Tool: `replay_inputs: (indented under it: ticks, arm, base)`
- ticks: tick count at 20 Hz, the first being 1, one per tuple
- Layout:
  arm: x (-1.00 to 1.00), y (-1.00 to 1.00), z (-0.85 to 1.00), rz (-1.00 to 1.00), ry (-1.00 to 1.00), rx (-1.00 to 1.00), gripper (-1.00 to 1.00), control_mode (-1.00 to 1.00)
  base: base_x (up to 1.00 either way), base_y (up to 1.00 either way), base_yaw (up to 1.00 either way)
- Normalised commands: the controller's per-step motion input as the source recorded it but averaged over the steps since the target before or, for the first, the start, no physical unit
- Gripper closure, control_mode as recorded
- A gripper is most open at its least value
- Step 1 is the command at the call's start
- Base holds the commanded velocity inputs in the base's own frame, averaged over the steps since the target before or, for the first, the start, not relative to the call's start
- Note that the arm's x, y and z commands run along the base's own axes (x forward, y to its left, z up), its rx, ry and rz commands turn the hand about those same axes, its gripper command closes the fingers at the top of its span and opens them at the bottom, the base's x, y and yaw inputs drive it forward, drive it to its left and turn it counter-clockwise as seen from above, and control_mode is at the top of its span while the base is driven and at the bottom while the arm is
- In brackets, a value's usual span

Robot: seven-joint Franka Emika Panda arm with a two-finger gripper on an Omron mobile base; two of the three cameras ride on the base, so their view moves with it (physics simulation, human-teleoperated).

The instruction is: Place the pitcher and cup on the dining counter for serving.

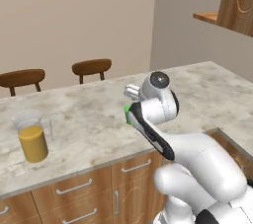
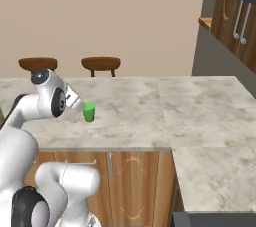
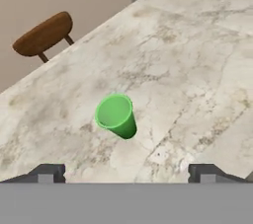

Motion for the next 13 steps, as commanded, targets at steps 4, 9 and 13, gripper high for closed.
replay_inputs:
  ticks: [4, 9, 13]
  arm:
    - [-1.0, 0.61, 0.55, 0.02, -0.3, -0.2, -1.0, -1.0]
    - [-1.0, 0.7, 0.65, 0.08, -0.51, -0.29, -1.0, -1.0]
    - [-0.2, 0.0, 0.12, 0.0, -0.17, -0.05, -1.0, -1.0]
  base:
    - [0.0, 0.0, 0.0]
    - [0.0, 0.0, 0.0]
    - [0.0, 0.0, 0.0]
